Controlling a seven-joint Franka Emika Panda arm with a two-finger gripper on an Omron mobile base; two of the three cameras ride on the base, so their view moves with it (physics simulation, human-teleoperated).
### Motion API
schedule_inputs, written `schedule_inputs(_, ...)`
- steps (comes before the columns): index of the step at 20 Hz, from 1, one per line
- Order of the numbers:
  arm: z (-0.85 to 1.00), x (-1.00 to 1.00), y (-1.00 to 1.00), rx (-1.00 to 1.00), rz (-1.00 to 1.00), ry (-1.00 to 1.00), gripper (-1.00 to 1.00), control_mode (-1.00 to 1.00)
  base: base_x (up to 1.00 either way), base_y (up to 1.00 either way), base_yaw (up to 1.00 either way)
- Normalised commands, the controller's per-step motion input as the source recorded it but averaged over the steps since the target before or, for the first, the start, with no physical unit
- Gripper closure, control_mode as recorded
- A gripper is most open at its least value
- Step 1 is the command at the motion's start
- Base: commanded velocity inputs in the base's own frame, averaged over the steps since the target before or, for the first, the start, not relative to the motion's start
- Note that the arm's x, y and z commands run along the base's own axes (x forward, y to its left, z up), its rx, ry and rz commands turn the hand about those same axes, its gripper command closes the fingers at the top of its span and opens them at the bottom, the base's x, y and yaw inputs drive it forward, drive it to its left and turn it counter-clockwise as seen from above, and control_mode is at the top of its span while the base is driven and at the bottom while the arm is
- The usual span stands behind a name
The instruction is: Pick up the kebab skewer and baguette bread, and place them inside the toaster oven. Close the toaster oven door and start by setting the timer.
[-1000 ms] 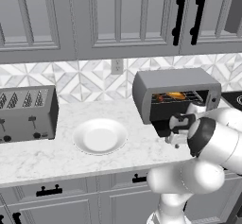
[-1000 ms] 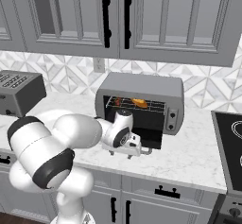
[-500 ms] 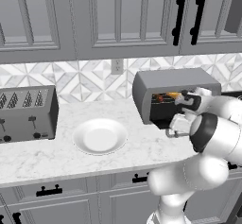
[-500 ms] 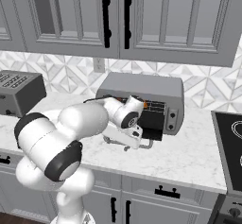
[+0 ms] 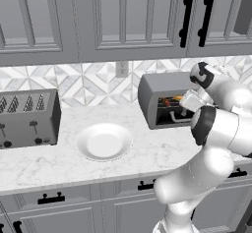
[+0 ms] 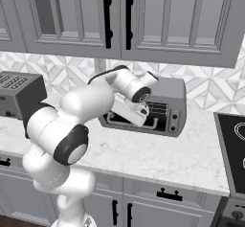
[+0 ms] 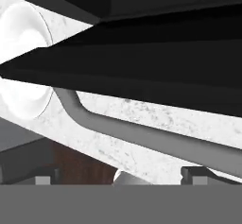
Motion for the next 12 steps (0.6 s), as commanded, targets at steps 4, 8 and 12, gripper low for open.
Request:
schedule_inputs(4, -0.22, 0.41, 0.62, -0.06, 0.00, -0.57, -1.00, -1.00, 0.00, 0.00, 0.00)
schedule_inputs(8, -0.14, 0.52, 0.54, -0.06, 0.00, -0.60, -1.00, -1.00, 0.00, 0.00, 0.00)
schedule_inputs(12, -0.27, 0.46, 0.47, -0.05, -0.01, -0.51, -1.00, -1.00, 0.00, 0.00, 0.00)
